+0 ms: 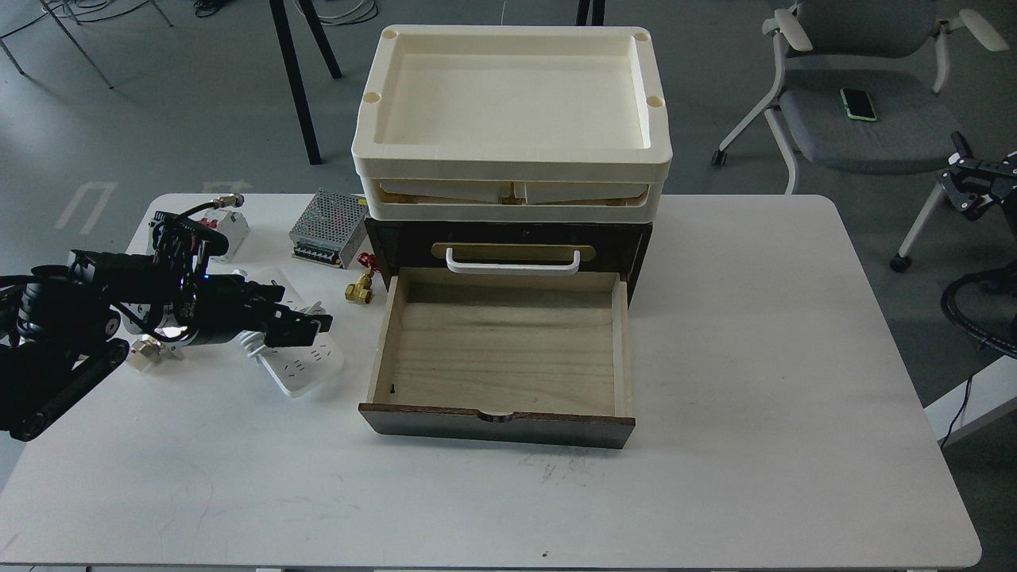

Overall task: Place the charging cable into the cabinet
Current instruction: 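Grasp the black cable and white power strip with the left gripper, then lift the power strip and carry it toward the open wooden drawer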

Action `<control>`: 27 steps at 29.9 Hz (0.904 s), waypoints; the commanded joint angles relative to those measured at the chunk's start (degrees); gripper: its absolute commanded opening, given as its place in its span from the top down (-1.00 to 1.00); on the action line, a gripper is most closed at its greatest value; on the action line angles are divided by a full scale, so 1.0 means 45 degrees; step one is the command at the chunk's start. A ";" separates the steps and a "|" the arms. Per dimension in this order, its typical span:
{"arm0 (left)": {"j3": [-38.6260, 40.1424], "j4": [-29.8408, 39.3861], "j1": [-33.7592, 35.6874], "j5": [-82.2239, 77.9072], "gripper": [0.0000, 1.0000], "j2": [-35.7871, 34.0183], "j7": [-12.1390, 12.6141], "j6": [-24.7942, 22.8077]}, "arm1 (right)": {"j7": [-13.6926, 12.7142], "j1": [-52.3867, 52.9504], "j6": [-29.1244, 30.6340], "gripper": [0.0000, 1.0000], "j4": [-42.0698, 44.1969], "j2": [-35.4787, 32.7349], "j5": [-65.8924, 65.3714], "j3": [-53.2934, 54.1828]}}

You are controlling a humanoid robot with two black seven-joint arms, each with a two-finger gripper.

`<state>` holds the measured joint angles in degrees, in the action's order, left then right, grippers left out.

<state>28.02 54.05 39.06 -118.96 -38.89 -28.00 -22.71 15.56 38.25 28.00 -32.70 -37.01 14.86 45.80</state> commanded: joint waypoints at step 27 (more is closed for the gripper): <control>-0.1324 -0.1561 -0.0085 0.0049 0.89 0.0419 0.0000 0.1940 | -0.0001 -0.0277 0.0000 -1.00 0.0001 -0.0018 0.0018 0.0213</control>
<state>23.05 47.79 38.64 -118.85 -37.12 -28.00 -15.28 15.56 37.19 28.00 -32.69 -37.05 14.90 46.73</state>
